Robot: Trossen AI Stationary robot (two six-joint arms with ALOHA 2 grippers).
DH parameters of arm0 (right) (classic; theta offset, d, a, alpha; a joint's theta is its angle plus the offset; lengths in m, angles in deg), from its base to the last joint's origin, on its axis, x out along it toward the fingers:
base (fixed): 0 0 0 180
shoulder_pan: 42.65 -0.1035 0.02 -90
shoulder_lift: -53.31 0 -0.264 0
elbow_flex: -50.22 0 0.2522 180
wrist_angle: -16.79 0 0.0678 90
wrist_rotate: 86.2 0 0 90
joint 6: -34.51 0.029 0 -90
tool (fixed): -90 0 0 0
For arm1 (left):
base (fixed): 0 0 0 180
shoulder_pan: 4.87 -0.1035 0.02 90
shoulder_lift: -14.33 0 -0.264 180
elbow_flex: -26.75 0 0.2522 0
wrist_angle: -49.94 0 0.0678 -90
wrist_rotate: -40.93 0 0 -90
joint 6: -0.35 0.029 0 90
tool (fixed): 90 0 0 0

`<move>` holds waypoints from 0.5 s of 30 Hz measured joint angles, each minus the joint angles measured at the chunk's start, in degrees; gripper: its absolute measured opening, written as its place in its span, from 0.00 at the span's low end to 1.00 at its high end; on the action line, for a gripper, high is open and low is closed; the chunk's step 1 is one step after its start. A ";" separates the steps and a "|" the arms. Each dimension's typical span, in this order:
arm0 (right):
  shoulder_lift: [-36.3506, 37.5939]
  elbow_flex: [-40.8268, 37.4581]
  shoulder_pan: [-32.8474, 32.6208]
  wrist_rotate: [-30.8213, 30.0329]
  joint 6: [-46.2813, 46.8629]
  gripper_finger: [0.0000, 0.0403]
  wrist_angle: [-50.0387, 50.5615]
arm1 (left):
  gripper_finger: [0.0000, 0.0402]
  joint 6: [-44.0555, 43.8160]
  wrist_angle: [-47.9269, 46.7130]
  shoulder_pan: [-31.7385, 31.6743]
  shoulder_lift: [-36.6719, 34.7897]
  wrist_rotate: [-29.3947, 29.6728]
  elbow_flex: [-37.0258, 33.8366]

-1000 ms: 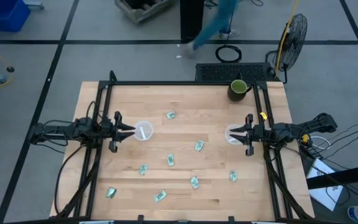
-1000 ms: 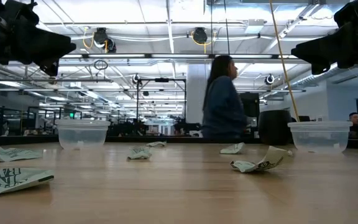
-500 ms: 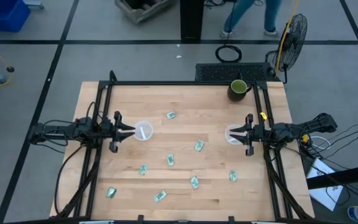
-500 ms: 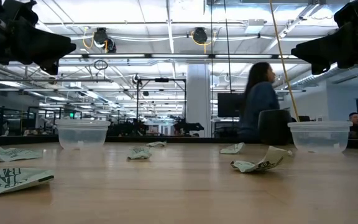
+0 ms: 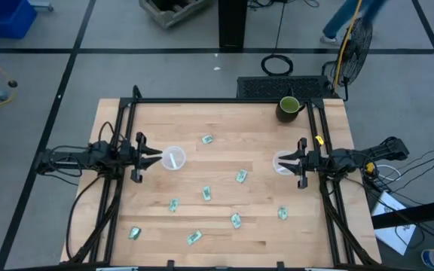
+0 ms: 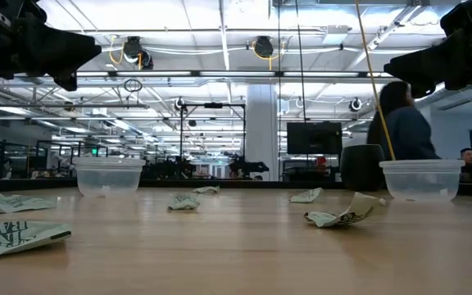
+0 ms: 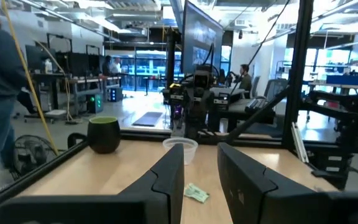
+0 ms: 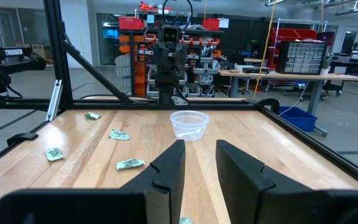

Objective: Pick and place items into bin
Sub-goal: Put the stevia packet into the right transparent bin

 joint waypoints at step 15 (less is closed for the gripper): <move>0.01 0.01 0.02 0.00 0.02 0.21 -0.03 | 0.25 -11.56 -1.06 0.00 0.00 -0.02 0.00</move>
